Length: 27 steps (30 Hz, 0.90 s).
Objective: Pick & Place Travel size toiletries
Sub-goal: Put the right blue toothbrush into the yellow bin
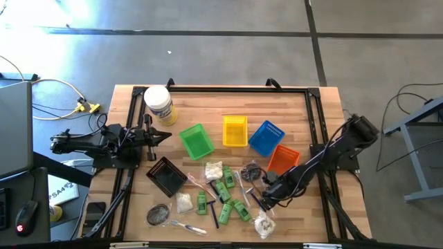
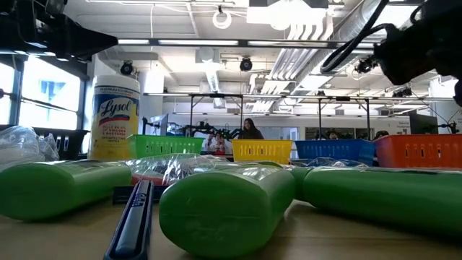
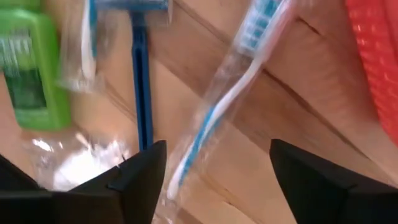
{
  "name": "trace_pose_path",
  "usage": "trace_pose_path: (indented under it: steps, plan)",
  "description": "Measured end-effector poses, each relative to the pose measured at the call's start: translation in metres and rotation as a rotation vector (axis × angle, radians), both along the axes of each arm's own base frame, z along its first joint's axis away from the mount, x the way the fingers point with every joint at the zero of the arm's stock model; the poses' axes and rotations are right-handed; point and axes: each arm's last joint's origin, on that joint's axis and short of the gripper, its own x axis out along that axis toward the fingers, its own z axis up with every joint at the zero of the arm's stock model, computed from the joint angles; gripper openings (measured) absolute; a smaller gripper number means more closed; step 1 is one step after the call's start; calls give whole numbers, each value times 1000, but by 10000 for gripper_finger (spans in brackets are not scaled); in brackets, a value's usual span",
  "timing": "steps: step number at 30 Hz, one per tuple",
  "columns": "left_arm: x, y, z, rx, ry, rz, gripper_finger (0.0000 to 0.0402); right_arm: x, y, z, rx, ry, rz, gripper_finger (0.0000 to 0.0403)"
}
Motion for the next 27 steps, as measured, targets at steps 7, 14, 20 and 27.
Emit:
trace_pose_path:
  steps: [7,14,20,27]
  plan:
    - [0,0,0,9,3,1,0,7,-2,-6,1,-8,-24,269]
    - [0,0,0,10,4,1,0,16,-1,-15,-24,-51,-47,238]
    - [0,0,0,11,6,1,0,17,1,-27,-10,4,-59,215]
    - [0,0,0,11,6,2,0,14,-3,-28,-53,34,-88,176]
